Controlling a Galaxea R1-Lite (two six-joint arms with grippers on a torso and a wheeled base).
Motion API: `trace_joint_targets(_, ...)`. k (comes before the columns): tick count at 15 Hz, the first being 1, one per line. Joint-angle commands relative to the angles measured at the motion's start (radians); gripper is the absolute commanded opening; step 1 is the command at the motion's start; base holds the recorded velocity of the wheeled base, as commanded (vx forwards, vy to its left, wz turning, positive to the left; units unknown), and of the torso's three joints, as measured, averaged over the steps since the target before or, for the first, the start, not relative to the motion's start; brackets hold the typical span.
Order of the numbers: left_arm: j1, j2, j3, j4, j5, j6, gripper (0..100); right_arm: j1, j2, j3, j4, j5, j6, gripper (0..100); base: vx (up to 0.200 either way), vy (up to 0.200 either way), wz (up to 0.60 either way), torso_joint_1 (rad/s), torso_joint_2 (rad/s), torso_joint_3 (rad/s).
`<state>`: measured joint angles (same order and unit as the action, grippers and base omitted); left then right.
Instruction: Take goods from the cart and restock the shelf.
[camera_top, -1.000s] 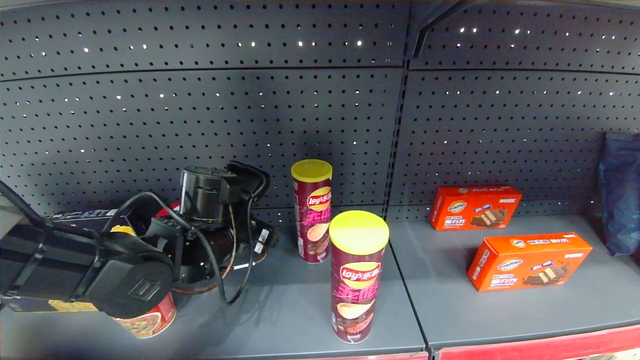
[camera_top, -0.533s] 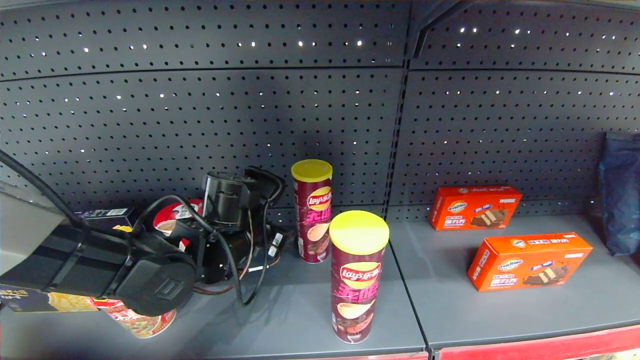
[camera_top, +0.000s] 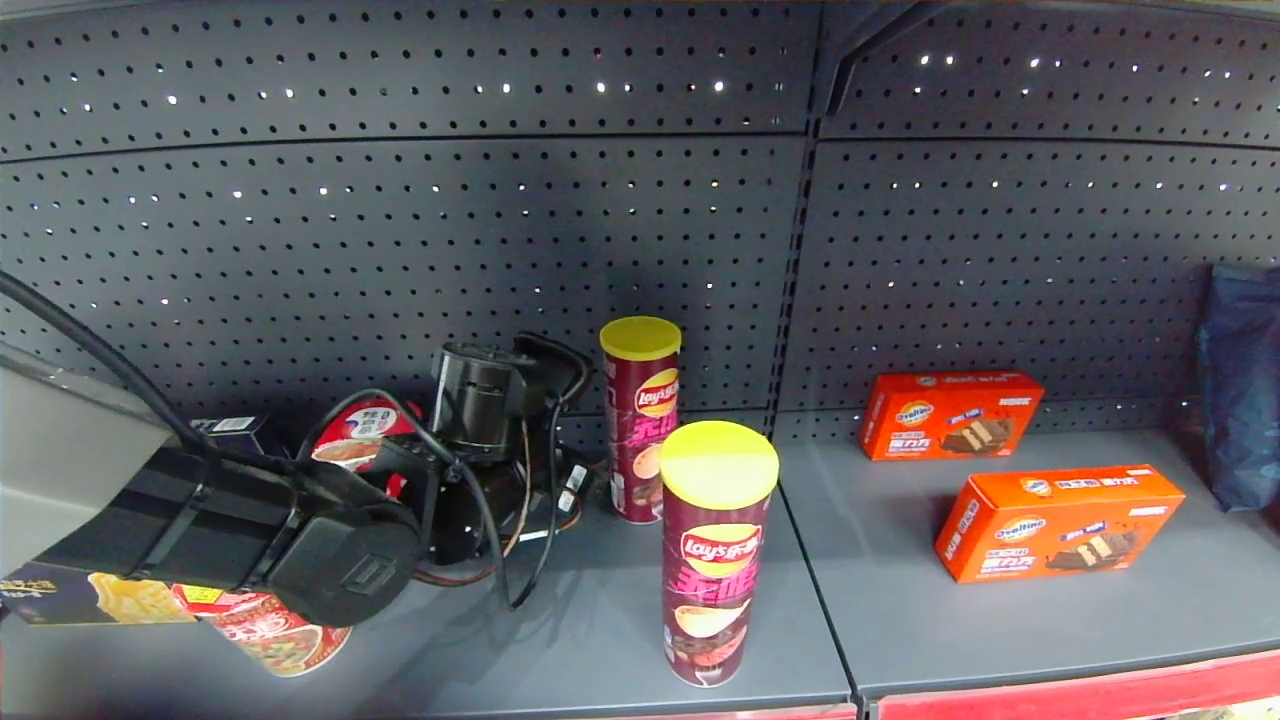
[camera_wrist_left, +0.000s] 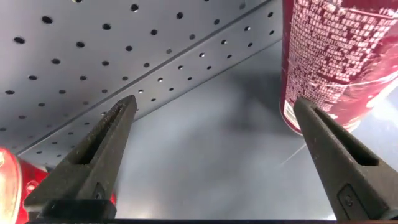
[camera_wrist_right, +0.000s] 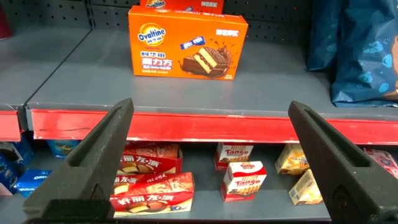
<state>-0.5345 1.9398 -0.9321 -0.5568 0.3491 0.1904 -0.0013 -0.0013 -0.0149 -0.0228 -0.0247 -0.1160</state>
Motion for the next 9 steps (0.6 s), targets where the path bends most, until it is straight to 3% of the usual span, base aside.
trace_joint_targets(1, -0.001, 0.008, -0.001, 0.000, 0.001, 0.000, 100, 0.000, 0.001, 0.000, 0.000, 0.000, -0.001, 100, 0.000, 0.000, 0.00, 0.000, 0.00, 0.000)
trace_joint_targets(7, 0.004, -0.048, -0.020, 0.008, 0.025, -0.019, 100, 0.000, 0.001, -0.002, 0.000, 0.000, 0.001, 100, 0.000, 0.000, 0.00, 0.000, 0.00, 0.000)
trace_joint_targets(9, 0.019, -0.137, -0.050, 0.012, 0.036, 0.009, 100, 0.000, 0.001, 0.000, 0.000, 0.000, -0.001, 100, 0.000, 0.000, 0.00, 0.000, 0.00, 0.000)
